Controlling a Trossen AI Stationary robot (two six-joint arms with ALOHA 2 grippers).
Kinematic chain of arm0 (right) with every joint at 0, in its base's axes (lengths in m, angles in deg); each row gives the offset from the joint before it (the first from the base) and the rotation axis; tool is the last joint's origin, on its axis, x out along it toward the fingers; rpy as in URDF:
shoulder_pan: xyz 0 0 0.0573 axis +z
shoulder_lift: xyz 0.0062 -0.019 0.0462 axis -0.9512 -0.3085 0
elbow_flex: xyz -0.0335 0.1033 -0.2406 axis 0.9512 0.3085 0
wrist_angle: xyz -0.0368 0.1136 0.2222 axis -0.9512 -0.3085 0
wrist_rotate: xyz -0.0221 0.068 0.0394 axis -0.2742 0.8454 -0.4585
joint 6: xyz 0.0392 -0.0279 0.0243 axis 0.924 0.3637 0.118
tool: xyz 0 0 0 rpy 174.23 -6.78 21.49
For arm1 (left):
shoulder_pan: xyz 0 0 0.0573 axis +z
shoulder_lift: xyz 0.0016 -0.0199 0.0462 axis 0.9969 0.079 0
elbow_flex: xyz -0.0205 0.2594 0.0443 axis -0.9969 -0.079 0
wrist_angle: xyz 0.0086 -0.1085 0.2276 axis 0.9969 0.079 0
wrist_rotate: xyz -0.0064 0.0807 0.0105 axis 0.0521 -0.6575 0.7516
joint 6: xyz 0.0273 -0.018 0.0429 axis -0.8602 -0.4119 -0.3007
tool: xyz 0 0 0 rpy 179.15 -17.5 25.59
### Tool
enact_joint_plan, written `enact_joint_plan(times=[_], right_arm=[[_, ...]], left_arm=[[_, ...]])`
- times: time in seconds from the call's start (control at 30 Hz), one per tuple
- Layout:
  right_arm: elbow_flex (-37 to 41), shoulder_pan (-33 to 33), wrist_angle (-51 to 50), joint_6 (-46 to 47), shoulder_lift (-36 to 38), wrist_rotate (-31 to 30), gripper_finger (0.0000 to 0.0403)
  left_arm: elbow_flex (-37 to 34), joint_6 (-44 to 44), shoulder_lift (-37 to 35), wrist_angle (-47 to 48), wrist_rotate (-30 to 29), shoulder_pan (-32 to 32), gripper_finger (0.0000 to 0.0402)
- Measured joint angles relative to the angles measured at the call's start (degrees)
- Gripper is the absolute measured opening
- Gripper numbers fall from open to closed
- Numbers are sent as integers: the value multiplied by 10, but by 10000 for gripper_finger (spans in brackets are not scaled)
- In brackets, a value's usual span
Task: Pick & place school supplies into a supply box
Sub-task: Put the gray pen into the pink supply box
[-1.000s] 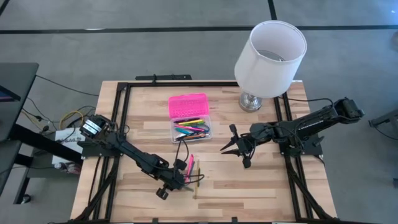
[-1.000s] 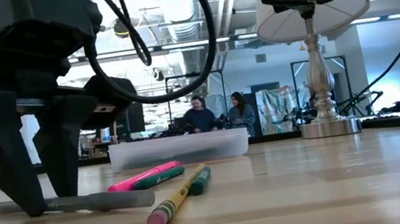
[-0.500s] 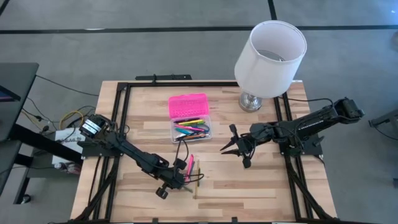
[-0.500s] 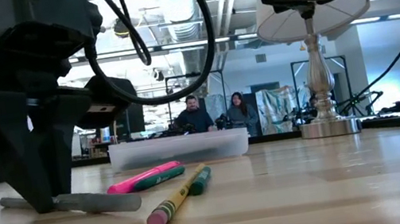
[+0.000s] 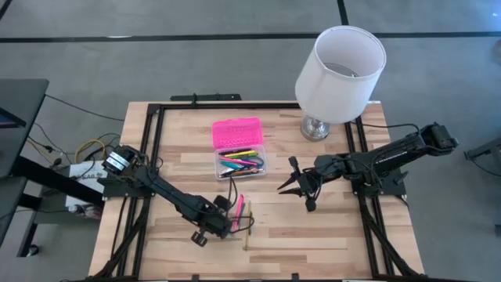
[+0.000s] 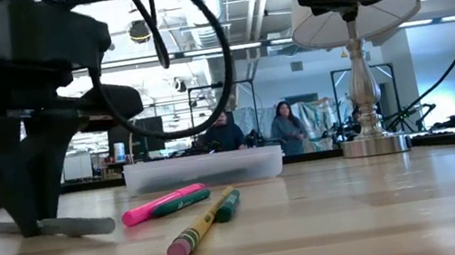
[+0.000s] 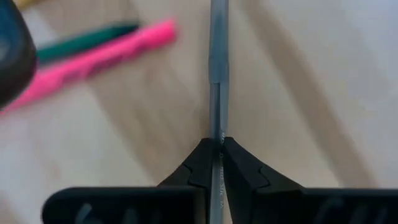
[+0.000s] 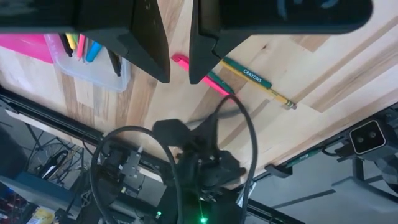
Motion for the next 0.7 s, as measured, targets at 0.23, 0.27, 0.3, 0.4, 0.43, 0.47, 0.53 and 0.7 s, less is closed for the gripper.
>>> enact_joint_plan(times=[0.23, 0.27, 0.3, 0.4, 0.43, 0.47, 0.53, 0.7], right_arm=[[0, 0, -4, 0, 0, 0, 55], [0, 0, -4, 0, 0, 0, 55], [0, 0, -4, 1, 0, 0, 55], [0, 0, -4, 8, 0, 0, 55], [0, 0, -5, 10, 0, 0, 55], [0, 0, -5, 10, 0, 0, 55], [0, 0, -5, 10, 0, 0, 55], [0, 0, -6, 10, 0, 0, 55]], left_arm=[[28, 28, 1, 67, -69, 8, 16], [30, 31, 0, 73, -73, 10, 16], [32, 33, 0, 79, -77, 11, 16], [36, 33, 0, 86, -87, 14, 17], [37, 33, 0, 89, -90, 16, 17], [39, 32, 0, 96, -92, 17, 17], [44, 30, 0, 108, -99, 19, 17], [68, 30, -1, 156, -142, 25, 17]])
